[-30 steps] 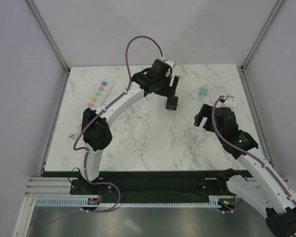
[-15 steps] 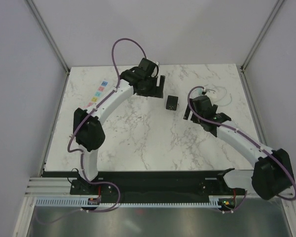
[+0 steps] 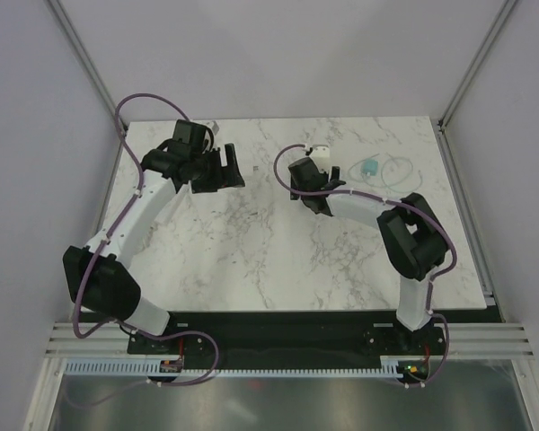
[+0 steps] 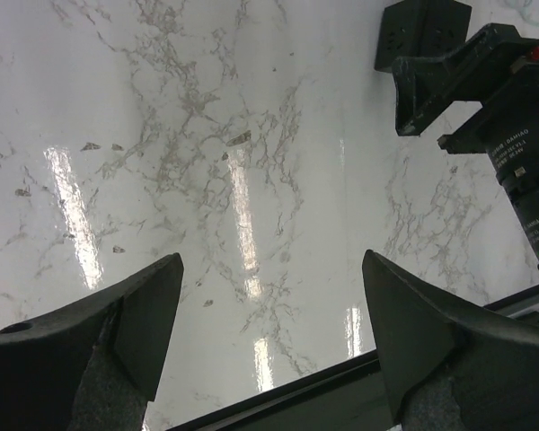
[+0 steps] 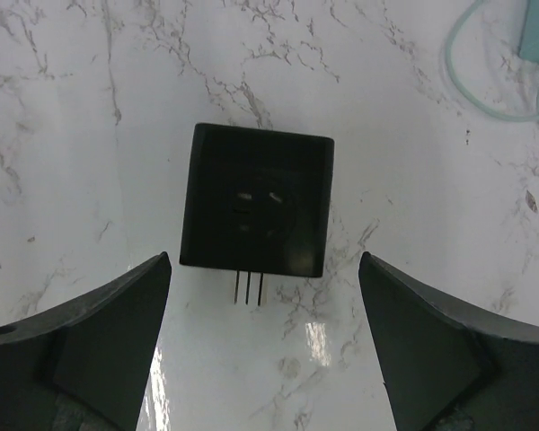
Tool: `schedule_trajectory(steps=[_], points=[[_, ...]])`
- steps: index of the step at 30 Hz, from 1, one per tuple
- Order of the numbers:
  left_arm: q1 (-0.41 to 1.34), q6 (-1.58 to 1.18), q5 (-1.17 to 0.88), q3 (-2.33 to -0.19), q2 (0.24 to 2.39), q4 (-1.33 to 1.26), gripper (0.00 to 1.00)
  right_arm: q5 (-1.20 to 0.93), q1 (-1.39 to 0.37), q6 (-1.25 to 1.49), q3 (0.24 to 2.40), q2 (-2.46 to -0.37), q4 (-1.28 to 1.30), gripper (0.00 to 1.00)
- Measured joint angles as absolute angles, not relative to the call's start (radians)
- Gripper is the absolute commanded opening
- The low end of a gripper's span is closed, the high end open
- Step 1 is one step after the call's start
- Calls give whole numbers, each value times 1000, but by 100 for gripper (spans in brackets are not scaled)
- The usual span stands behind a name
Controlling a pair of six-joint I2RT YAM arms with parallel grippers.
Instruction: Insert the plug
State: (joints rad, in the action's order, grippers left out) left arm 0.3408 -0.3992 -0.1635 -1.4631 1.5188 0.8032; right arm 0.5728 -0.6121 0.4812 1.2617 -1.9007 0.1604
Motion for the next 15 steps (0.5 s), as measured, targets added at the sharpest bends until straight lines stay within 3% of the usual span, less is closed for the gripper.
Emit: schedule_trajectory(steps=[8, 13, 15], points=[[323, -399, -201, -1399, 1468, 784, 88, 731, -628, 413, 1370, -2061, 142, 93], [323, -400, -223, -1394, 1430, 772, 87, 776, -631, 366, 1386, -2123, 104, 87], [323, -399, -235, -1394, 1426, 766, 87, 781, -632, 334, 1386, -2127, 83, 80]])
